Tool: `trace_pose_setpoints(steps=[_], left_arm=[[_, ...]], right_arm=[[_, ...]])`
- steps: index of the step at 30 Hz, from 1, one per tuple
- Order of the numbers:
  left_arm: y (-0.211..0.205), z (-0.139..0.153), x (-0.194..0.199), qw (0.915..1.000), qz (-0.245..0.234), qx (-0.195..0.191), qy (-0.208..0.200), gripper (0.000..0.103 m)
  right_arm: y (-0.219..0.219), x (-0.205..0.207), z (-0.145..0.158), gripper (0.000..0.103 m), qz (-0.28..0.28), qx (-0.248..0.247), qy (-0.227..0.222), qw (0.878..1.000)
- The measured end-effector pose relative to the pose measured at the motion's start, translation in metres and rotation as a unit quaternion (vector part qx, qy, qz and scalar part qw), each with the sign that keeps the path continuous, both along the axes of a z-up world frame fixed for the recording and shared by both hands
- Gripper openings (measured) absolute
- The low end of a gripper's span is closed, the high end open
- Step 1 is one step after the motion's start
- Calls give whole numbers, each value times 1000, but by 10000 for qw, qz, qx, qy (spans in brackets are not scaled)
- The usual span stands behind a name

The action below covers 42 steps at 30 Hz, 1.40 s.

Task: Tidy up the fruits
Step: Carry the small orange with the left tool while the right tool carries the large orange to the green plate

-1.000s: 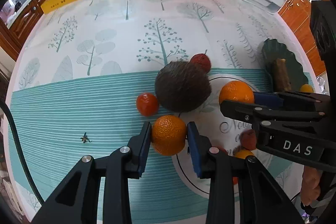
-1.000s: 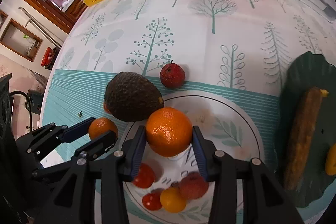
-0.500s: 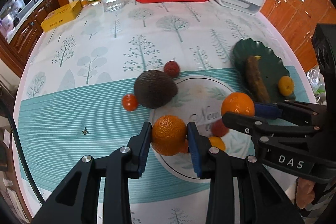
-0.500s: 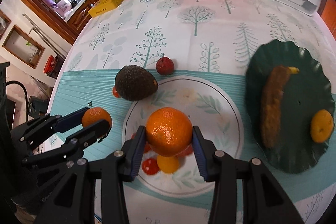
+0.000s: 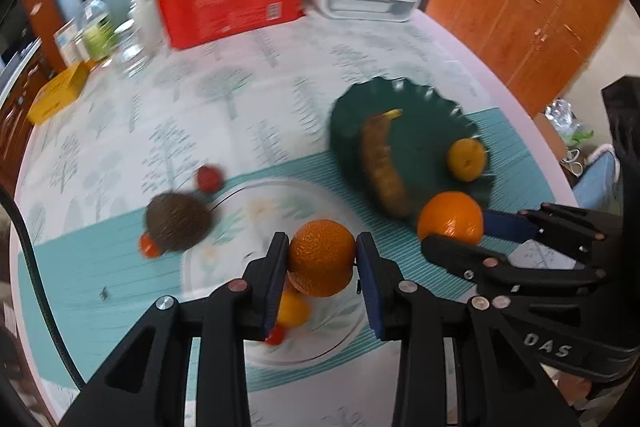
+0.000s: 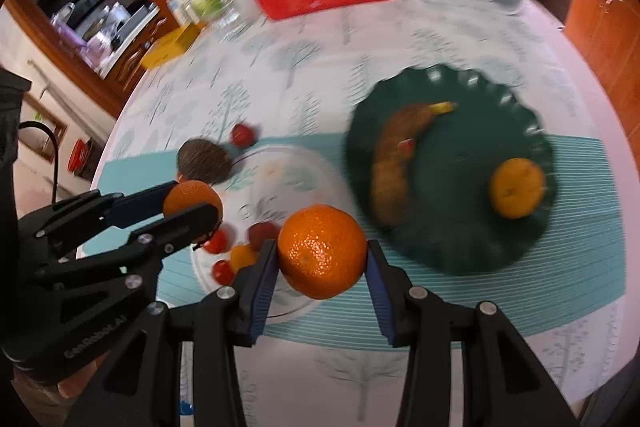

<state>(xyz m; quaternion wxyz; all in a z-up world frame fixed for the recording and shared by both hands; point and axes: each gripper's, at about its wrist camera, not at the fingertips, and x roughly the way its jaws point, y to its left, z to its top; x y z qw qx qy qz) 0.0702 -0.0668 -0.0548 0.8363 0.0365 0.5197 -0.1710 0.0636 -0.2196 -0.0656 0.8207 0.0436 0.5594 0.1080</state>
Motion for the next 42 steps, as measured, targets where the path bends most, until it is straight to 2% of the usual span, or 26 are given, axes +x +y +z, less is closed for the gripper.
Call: trace_pose_setpoints(steps=[5,10,14,20,29,32,38,40,42], left_arm=[[-41,11,19,9998,-162,-30,-58,33],[-81,25,43,9995,-224,-60,-234,33],[-108,24,64,9995,-190,-60,-225,33],[-135,-6,99,9999,61,78,102,33],[-162,-71,123,9967,330,447,595,33],[-163,-83,125,9955,398,475,710,33],[-164,-94,128,9941,489,645,726,34],[-165,-93,128,9940,466,736,662,39],[-165,-91,129,9935,488,837,590,57]], right_arm=[[-50,13,33,43,-268,-170,-383,9988],[-98,38,61,43,-475,-567,-772,9943],[-128,62,64,43,-542,-784,-847,9918],[-151,101,30,43,-428,-638,-473,9959],[-148,132,-52,44,-101,-398,391,9984],[-151,135,-66,44,-5,-293,581,9979],[-148,142,-81,45,250,-346,686,9967],[-148,143,-84,45,276,-363,679,9967],[-150,144,-85,45,280,-413,652,9966]])
